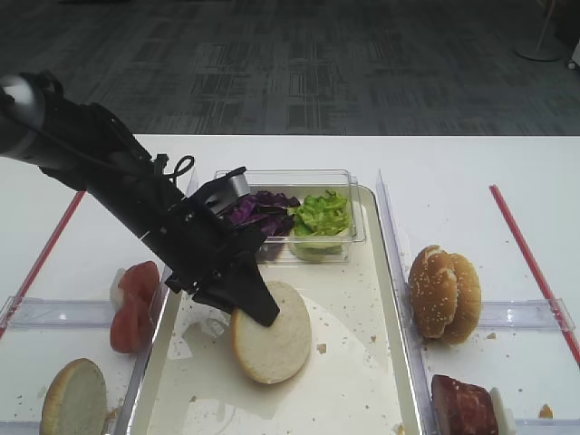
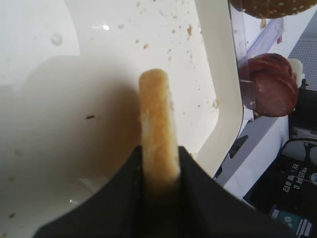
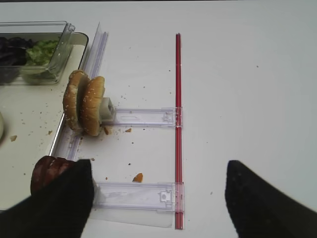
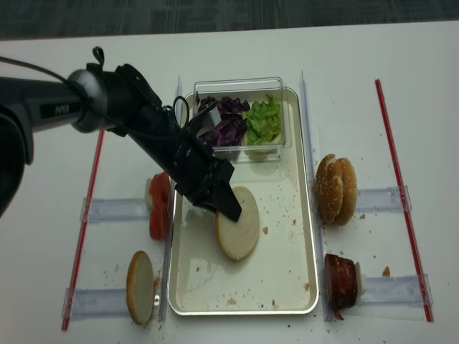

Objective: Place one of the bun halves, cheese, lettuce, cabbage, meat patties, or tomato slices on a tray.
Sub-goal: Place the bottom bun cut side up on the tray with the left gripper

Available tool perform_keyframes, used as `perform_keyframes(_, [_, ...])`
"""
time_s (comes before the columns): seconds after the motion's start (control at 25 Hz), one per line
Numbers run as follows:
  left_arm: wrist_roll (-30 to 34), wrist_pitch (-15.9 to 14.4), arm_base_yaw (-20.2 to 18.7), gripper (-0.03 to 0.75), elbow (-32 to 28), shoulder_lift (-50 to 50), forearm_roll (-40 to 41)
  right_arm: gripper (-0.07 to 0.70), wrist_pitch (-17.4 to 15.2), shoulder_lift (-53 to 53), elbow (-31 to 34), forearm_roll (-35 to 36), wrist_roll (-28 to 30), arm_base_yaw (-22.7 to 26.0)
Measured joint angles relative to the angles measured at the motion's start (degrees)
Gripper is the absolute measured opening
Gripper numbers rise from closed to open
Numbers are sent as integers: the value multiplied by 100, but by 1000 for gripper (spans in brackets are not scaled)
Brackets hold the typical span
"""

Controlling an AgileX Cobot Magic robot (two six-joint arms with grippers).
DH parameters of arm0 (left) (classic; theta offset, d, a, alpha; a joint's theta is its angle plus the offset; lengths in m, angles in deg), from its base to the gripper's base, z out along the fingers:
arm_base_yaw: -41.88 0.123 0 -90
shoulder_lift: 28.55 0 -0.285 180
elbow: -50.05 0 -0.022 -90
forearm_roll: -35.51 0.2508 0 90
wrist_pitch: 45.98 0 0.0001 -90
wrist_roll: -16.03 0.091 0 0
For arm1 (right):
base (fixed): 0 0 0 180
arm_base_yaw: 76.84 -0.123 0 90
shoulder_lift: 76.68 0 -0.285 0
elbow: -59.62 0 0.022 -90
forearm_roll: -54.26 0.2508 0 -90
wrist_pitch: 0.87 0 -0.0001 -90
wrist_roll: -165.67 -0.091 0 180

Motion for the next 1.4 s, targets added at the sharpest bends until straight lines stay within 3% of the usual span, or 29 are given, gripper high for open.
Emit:
perform_keyframes(0.32, [0,22,0,97,41,10,-8,571,0,0,0,0,0,0])
perform_keyframes(1.0, [0,736,0,97,41,10,25,571,0,0,0,0,0,0])
perform_keyframes(1.24, [-34,759,0,97,41,10,209,571,0,0,0,0,0,0])
perform_keyframes(1.4, [-93,614,0,97,41,10,280,571,0,0,0,0,0,0])
